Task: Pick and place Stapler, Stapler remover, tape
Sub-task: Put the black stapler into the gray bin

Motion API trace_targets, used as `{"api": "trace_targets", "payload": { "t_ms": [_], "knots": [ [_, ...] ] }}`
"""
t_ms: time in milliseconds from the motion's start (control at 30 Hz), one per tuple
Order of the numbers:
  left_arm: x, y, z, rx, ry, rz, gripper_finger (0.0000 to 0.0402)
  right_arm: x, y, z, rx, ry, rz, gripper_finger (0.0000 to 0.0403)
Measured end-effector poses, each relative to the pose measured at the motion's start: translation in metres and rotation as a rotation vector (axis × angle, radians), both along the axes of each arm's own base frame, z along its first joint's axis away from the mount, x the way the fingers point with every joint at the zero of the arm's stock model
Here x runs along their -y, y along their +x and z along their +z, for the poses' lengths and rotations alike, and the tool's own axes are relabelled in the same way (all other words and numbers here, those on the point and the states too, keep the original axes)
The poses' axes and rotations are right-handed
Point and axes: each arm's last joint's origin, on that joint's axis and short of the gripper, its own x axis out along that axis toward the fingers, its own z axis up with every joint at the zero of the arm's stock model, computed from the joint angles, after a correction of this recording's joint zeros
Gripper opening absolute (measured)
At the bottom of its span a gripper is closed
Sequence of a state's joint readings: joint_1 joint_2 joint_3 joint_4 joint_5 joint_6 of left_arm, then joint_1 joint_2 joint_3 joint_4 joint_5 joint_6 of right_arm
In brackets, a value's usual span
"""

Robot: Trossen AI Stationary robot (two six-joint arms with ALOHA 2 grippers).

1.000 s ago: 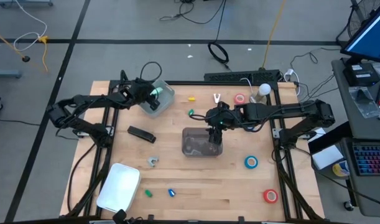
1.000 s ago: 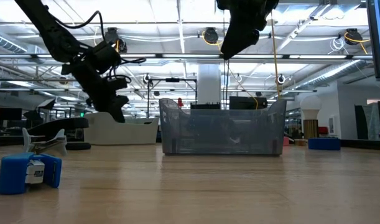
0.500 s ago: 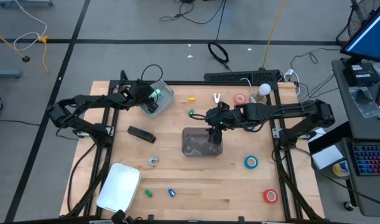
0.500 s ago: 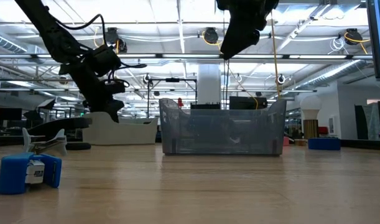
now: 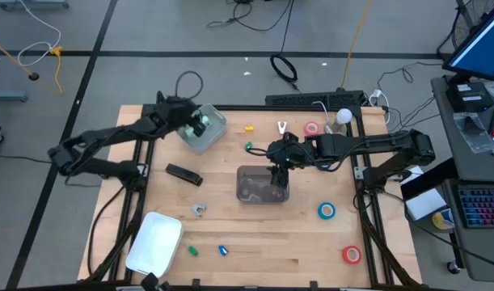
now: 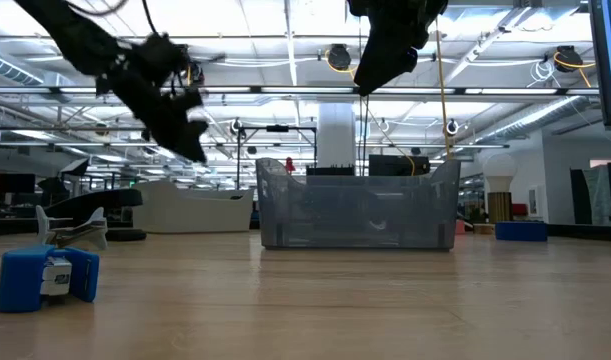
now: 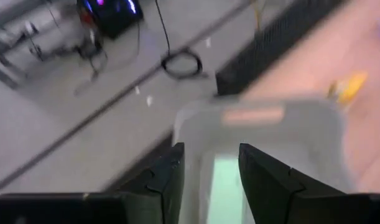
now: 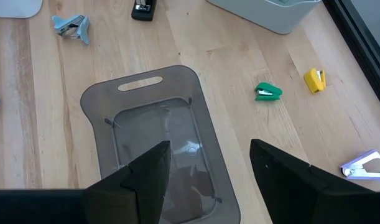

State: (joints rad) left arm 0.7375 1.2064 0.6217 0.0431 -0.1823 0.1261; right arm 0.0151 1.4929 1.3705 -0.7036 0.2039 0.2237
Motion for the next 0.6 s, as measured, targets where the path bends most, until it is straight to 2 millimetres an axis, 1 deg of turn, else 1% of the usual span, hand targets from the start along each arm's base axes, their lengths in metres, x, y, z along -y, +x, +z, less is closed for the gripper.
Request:
{"api": "trace_targets", "payload": {
  "t_ms": [67,133,200,267,333,433,533,600],
  "knots": [
    [0.011,-0.003,0.017,0.033,0.015,-0.042,0.0151,0.0,0.0,0.0,0.0,0.0,0.0,0.0215],
    [0.025,-0.008,0.033,0.069,0.009,-0.12,0.0152,0.0,0.0,0.0,-0.001,-0.001,0.002,0.0213],
    [0.043,-0.013,0.044,0.089,-0.012,-0.209,0.0152,0.0,0.0,0.0,-0.001,-0.002,0.003,0.0213],
    [0.061,-0.02,0.05,0.083,-0.044,-0.292,0.0152,0.0,0.0,0.0,-0.004,-0.006,0.007,0.0214],
    [0.079,-0.027,0.052,0.056,-0.07,-0.371,0.0152,0.0,0.0,0.0,-0.007,-0.012,0.015,0.0216],
    [0.105,-0.04,0.05,-0.054,-0.098,-0.497,0.0152,0.0,0.0,0.0,-0.01,-0.02,0.025,0.0216],
    [0.124,-0.049,0.045,-0.137,-0.144,-0.601,0.0152,0.0,0.0,0.0,-0.012,-0.024,0.03,0.0214],
    [0.134,-0.052,0.042,-0.186,-0.171,-0.66,0.0152,0.0,-0.001,-0.001,-0.024,-0.031,0.039,0.0213]
  ]
}}
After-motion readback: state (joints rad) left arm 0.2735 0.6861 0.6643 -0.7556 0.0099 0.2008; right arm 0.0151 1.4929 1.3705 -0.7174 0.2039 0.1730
